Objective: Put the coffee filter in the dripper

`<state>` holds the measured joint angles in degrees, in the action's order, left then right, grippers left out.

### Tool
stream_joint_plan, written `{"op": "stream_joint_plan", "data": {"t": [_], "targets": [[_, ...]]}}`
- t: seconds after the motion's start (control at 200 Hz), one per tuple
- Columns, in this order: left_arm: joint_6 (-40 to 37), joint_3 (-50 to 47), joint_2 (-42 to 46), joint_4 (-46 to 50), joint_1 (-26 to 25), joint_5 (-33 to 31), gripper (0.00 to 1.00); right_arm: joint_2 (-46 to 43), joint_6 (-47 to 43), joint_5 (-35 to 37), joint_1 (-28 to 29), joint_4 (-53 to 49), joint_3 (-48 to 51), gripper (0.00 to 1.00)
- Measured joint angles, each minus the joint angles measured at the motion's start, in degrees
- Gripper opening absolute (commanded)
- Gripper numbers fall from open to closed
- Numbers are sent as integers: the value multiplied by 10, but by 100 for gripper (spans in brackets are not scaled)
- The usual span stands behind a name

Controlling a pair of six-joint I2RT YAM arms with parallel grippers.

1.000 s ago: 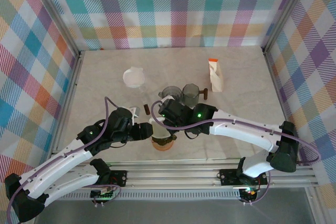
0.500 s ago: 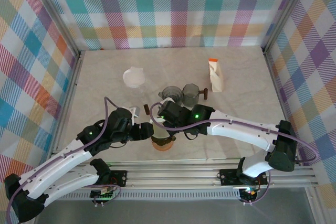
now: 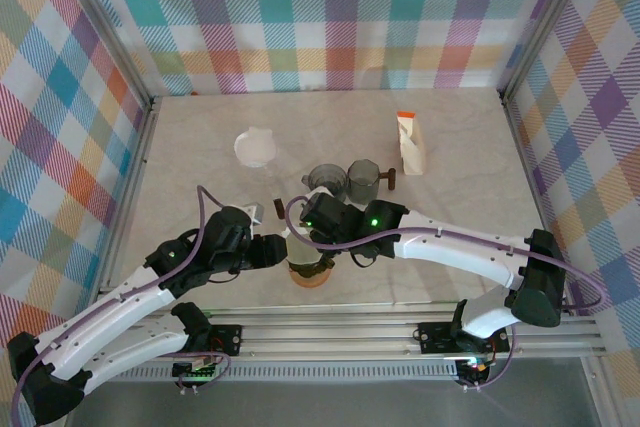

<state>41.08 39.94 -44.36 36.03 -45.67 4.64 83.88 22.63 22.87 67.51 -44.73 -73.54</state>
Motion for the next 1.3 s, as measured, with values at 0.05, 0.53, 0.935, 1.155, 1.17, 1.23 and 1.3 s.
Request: {"op": "stream_joint_plan", "data": {"t": [0.05, 0.53, 0.935, 1.155, 1.17, 1.23, 1.3], "targets": [[0, 0, 0, 0, 0, 0, 53, 0, 1, -3, -1, 0, -2, 56], [0, 0, 0, 0, 0, 0, 54, 74, -23, -142, -53, -30, -75, 73], [0, 0, -1, -2, 0, 4, 54, 99, -25, -141, -71, -39, -75, 73], [0, -1, -5, -3, 0, 4, 54, 114, -26, -139, -71, -41, -75, 74], [0, -1, -5, -3, 0, 4, 54, 115, -26, -139, -71, -41, -75, 74], [0, -1, -7, -4, 0, 4, 54, 117, -26, -139, -71, -42, -75, 74], [0, -2, -7, -5, 0, 4, 54, 119, -28, -139, -71, -42, -73, 74]]}}
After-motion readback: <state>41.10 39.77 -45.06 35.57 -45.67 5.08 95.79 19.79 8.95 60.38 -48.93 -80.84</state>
